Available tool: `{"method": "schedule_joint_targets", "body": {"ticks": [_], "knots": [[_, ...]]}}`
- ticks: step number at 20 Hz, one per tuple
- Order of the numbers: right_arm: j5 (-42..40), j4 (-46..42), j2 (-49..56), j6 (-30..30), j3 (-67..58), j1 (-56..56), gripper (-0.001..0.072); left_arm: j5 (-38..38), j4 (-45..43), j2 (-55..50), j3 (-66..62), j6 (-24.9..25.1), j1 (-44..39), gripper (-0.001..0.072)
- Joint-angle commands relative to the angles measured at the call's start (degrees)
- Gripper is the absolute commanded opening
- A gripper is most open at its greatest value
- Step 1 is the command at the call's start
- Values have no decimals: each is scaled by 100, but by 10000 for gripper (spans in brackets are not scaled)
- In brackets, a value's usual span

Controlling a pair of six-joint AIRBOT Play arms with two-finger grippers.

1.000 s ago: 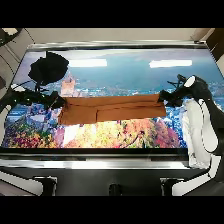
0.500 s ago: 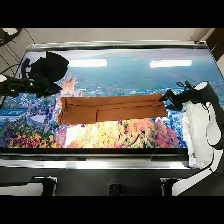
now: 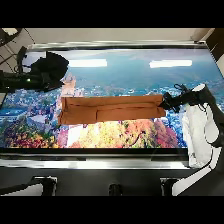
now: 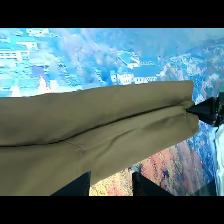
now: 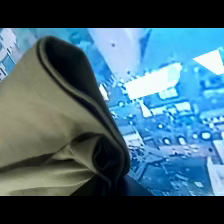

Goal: Fold the shirts.

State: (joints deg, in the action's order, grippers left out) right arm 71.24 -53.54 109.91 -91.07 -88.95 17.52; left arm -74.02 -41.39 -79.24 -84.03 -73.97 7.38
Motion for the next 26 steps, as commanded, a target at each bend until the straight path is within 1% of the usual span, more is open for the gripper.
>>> {"method": "schedule_joint_targets", "body": {"ticks": [1,3,4,5,8,10,11,12,14,16,18,19,21,23,24,26], "knots": [[195,313,-44,330,-7,2,42,13,7,26,2,4,-448,325],[341,737,-267,623,-7,2,42,140,7,-37,2,0,-815,316],[409,940,-470,739,-7,2,42,289,4,-94,2,-4,-1036,189],[490,1038,-710,798,-7,2,42,514,4,-190,2,-42,-1307,26],[977,1047,-1615,772,-7,2,41,1211,4,-695,2,-562,-2205,27],[1425,1047,-2256,721,-7,2,41,1659,9,-1198,2,-662,-2806,27],[1580,1045,-2527,632,-7,2,41,1856,57,-1458,2,-909,-3038,27],[1648,1047,-2804,487,-7,2,42,1958,348,-1738,2,-992,-3244,26],[1764,1058,-3289,345,-7,2,42,2079,1154,-2253,-2,-979,-3571,27],[1961,1049,-3694,227,-7,2,42,2371,2013,-2671,-2,-717,-3842,27],[2162,1045,-4024,101,-7,2,41,2568,2848,-3001,-2,-581,-4015,26],[2247,1045,-4177,31,-7,2,41,2575,3193,-3119,-2,-361,-4081,27],[2299,1047,-4439,-28,-7,2,41,2573,3639,-3342,-2,-313,-4260,27],[2291,1049,-4618,-46,-7,2,41,2765,4052,-3469,-2,-199,-4487,27],[2295,1049,-4649,-111,-7,2,41,2924,4360,-3517,-2,20,-4577,27],[2229,1073,-4631,-177,-7,2,41,2887,4861,-3530,-2,544,-4529,26]]}}
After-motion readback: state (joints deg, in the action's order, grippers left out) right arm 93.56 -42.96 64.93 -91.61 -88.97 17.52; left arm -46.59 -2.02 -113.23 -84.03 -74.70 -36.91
